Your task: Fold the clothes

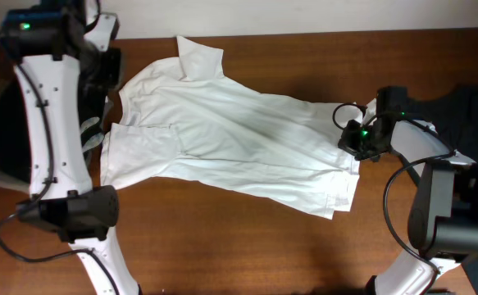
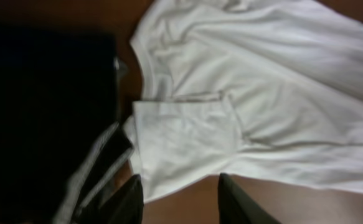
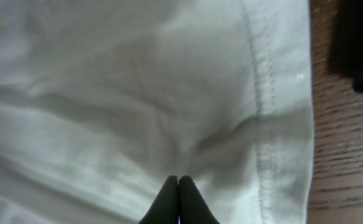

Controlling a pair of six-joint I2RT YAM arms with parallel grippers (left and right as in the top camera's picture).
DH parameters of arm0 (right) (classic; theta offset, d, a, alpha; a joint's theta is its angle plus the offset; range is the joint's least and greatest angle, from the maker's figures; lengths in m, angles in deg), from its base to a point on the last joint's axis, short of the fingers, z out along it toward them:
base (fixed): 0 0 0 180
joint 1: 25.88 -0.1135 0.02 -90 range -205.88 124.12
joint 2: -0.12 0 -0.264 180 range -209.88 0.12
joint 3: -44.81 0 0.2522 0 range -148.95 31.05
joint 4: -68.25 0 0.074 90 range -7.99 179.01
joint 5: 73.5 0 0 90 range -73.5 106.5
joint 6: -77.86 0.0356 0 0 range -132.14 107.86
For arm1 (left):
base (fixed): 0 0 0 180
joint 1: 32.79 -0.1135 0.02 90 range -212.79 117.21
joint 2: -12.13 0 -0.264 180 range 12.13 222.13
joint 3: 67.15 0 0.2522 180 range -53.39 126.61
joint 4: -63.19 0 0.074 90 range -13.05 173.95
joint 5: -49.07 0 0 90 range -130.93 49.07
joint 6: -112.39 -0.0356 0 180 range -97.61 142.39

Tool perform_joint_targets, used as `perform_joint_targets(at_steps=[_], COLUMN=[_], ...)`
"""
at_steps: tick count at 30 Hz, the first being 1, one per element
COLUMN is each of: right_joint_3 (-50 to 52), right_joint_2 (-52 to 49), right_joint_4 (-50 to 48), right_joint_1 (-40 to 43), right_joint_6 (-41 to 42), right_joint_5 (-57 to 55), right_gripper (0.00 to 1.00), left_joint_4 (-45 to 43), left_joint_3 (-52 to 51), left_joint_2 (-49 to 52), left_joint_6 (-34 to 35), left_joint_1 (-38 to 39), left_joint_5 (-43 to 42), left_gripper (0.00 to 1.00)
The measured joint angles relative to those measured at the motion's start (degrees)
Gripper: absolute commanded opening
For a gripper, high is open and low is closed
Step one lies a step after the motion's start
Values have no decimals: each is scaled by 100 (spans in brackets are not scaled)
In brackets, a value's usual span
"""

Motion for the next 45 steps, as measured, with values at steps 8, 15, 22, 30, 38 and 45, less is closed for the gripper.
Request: perform_joint_targets(at_steps=[8, 15, 22, 30, 38, 45], right_joint_3=[0, 0, -24, -337, -1298, -1672], right_joint_2=[-7, -22, -350, -868, -1010, 1294], right_joint_4=[-31, -262, -772, -1875, 26, 2059], right_joint_1=[-24, -323, -328, -328, 98, 184], right_joint_6=[-17, -17, 332, 782, -118, -570], right_joint_5=[-103, -120, -195, -107, 275, 400], right_gripper=[10, 4, 4, 4, 31, 33], left_joint_4=[-1392, -3812, -3716, -2455, -2673, -3056], left_joint_3=[-3873, -6417, -6994, -7536, -7534, -6835], left_joint_2=[85, -127, -407, -382, -1705, -2417], left_joint_6=[72, 208, 675, 863, 780, 496], left_joint_1=[-149, -160, -192, -186, -175, -175], left_joint_5=[-673, -442, -468, -881, -540, -372], left_gripper=[38, 1, 1, 1, 35, 47])
